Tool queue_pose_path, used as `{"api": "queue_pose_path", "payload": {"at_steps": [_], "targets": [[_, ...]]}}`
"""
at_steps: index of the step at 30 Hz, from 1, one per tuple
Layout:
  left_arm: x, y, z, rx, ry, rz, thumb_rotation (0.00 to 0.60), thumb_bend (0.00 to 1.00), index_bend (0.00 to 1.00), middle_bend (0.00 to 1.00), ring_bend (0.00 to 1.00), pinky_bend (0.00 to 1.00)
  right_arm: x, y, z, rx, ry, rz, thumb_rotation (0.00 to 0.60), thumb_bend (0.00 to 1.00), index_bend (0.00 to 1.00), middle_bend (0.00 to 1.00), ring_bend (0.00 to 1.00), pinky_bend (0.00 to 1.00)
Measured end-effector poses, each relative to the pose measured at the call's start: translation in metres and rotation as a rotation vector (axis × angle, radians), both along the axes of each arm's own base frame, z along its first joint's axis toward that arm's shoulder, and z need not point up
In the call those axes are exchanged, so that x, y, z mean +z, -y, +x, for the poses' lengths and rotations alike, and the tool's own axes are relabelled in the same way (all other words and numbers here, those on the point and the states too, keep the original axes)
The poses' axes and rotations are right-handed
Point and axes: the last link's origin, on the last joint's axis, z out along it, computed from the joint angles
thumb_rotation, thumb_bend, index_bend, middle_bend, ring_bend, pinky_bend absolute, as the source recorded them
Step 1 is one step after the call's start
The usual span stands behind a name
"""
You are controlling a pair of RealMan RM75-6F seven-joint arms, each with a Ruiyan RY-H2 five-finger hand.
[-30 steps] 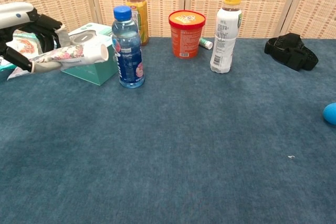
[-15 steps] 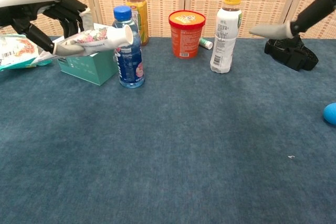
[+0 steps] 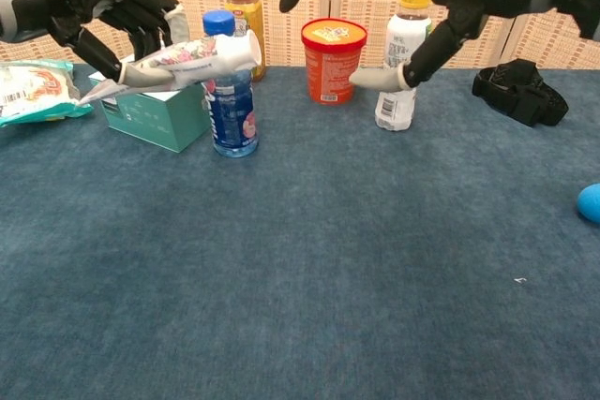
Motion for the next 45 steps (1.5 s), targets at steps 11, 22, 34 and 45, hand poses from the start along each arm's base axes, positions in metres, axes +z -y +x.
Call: {"api": "queue_pose_path", "payload": {"at_steps": [11, 22, 34, 45], "targets": [[-0.001, 0.000, 0.004, 0.004, -0.001, -0.008, 0.600, 0.34, 0.65, 0.67, 0.53, 0.46, -0.022, 0.011, 0.016, 0.016, -0.004, 0.007, 0.600, 0.26, 0.25, 0.12, 0.00, 0.03], [-0.003, 0.001, 0.006, 0.003, -0.008, -0.013, 0.600, 0.34, 0.65, 0.67, 0.53, 0.46, -0.034, 0.015, 0.022, 0.025, -0.017, 0.005, 0.600, 0.26, 0.26, 0.12, 0.00, 0.03], [-0.002, 0.001, 0.006, 0.007, 0.000, -0.023, 0.600, 0.34, 0.67, 0.68, 0.54, 0.46, -0.039, 0.017, 0.021, 0.019, -0.039, -0.003, 0.600, 0.26, 0.29, 0.12, 0.00, 0.03], [0.000, -0.002, 0.003, 0.011, 0.020, -0.029, 0.600, 0.42, 0.71, 0.72, 0.58, 0.47, -0.041, 0.020, 0.018, 0.004, -0.059, -0.004, 0.600, 0.26, 0.30, 0.12, 0.00, 0.03]]}}
